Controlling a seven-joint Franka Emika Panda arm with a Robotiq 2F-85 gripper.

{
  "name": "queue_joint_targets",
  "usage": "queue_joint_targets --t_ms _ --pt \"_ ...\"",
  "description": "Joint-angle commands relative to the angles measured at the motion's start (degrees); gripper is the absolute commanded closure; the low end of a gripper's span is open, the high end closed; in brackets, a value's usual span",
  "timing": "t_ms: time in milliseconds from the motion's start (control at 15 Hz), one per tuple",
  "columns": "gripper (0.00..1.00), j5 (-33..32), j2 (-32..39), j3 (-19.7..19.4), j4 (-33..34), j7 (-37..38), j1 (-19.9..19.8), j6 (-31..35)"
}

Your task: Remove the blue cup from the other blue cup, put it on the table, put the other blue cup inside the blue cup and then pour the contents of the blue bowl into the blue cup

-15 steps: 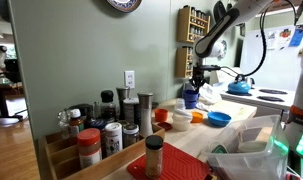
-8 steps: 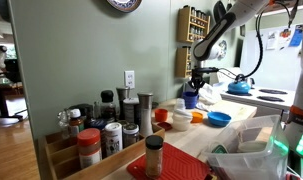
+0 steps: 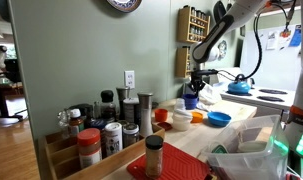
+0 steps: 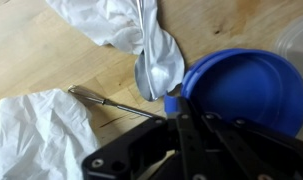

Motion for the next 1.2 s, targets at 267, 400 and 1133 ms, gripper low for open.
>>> queue_joint_targets --t_ms 267,400,1133 --pt "0.69 -0.4 -1.1 -0.5 -1.2 3.0 1.8 -3.2" --pt "0.56 0.0 -2.7 -0.5 -2.3 3.4 1.9 -2.9" --pt "0.00 7.2 -17.7 1.4 -15.6 -18.8 1.8 -9.9"
